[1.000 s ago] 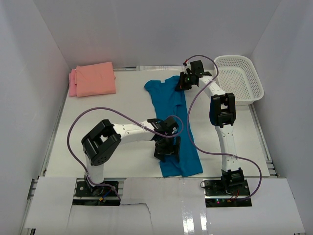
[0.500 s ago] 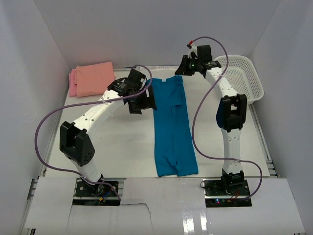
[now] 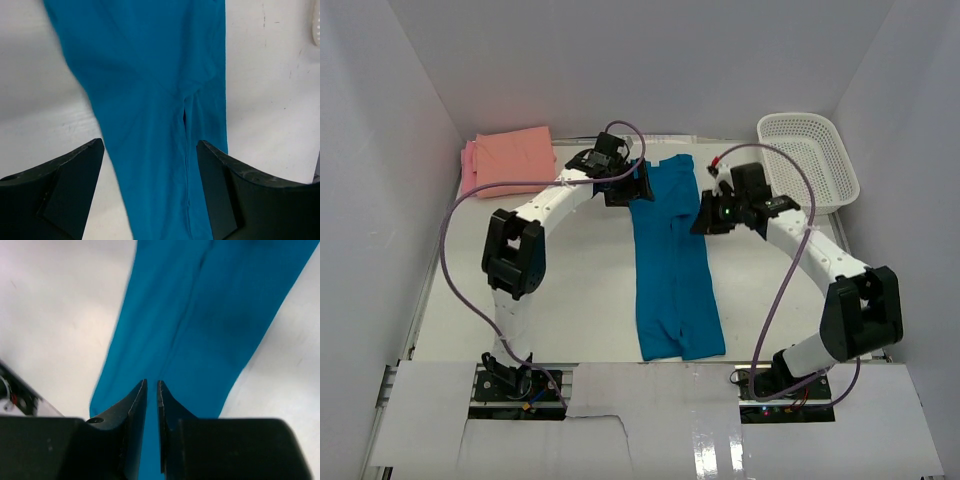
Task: Fold and stack the t-shirts
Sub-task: Rotate the tshirt 90 degrees
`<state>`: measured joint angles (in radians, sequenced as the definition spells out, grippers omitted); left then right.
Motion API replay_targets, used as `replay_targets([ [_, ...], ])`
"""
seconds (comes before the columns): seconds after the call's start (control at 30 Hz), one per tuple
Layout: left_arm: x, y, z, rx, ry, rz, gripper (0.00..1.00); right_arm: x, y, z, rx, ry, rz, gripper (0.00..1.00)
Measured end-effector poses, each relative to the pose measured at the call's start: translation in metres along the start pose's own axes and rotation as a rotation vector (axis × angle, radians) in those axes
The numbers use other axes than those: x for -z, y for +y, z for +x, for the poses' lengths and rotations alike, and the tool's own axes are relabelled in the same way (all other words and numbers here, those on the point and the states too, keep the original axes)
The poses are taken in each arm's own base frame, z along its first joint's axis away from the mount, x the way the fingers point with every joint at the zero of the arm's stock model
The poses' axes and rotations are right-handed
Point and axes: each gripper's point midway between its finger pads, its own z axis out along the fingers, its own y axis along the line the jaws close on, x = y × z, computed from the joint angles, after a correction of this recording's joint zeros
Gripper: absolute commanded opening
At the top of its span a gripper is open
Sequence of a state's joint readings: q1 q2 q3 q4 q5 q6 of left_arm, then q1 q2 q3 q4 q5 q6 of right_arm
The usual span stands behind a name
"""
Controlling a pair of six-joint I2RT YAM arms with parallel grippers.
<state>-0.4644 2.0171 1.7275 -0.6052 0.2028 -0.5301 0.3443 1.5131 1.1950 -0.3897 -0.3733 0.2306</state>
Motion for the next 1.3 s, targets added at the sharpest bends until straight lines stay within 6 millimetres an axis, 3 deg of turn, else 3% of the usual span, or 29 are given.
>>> replay_targets([
  [0.1,-0.037,-0.003,-0.01,-0.025,0.0,0.031,0.85,0.0,0.0,0.073,-0.032,0.132,0.014,0.19],
  [0.2,-0.063,-0.005,-0.017,-0.041,-0.003,0.058,0.84,0.005,-0.007,0.113,-0.063,0.191,0.042,0.19],
  [0.5,-0.105,-0.004,-0.045,-0.085,-0.073,0.061,0.82,0.012,-0.008,0.135,-0.06,0.166,0.065,0.19],
  [0.7,-0.138,0.015,-0.044,-0.099,-0.087,0.018,0.82,0.007,-0.01,0.179,-0.074,0.256,0.074,0.19],
  [1.0,-0.156,0.019,-0.072,-0.142,-0.192,-0.007,0.83,0.005,-0.006,0.216,-0.094,0.328,0.076,0.19],
  [1.3,-0.162,0.041,-0.104,-0.123,-0.278,-0.005,0.84,-0.002,0.0,0.23,-0.093,0.366,0.07,0.19],
])
